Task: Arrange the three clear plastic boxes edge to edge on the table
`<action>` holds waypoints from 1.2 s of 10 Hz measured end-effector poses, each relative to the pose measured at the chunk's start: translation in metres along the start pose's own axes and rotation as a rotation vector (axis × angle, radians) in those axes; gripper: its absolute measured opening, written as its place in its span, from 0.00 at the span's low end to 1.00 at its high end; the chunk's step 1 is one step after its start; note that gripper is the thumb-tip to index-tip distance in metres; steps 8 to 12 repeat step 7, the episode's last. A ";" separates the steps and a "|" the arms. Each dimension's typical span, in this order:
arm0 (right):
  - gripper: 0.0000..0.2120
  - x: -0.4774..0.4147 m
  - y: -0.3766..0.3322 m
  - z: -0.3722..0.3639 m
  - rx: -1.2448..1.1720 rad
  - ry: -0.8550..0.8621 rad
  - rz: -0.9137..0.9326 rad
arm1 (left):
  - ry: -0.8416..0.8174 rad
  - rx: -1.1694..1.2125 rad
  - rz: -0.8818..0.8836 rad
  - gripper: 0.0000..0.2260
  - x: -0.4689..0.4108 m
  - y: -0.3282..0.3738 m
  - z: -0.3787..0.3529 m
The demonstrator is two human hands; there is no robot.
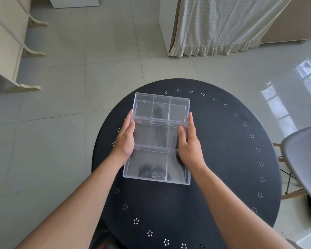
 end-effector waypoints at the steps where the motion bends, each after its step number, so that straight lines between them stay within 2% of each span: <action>1: 0.29 0.018 0.004 0.000 -0.005 0.002 -0.005 | 0.000 -0.023 -0.007 0.22 0.019 -0.005 0.000; 2: 0.30 0.034 0.008 0.001 -0.013 -0.003 -0.002 | 0.018 -0.038 -0.004 0.20 0.037 -0.007 0.001; 4: 0.31 0.056 0.014 0.001 -0.037 -0.036 -0.010 | 0.022 -0.029 0.012 0.22 0.061 -0.018 0.005; 7: 0.32 0.049 0.024 0.015 -0.059 -0.077 0.049 | 0.004 -0.042 0.034 0.27 0.061 -0.004 0.012; 12: 0.32 0.049 0.024 0.015 -0.059 -0.077 0.049 | 0.004 -0.042 0.034 0.27 0.061 -0.004 0.012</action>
Point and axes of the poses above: each hand's wrist, its own x-axis away from the middle knuckle, its own z-axis out of the back of the hand, y = z × x, the point moved 2 cm from there along -x, towards the middle knuckle, and after that the axes turned 15 degrees about x, right-handed, at the moved point
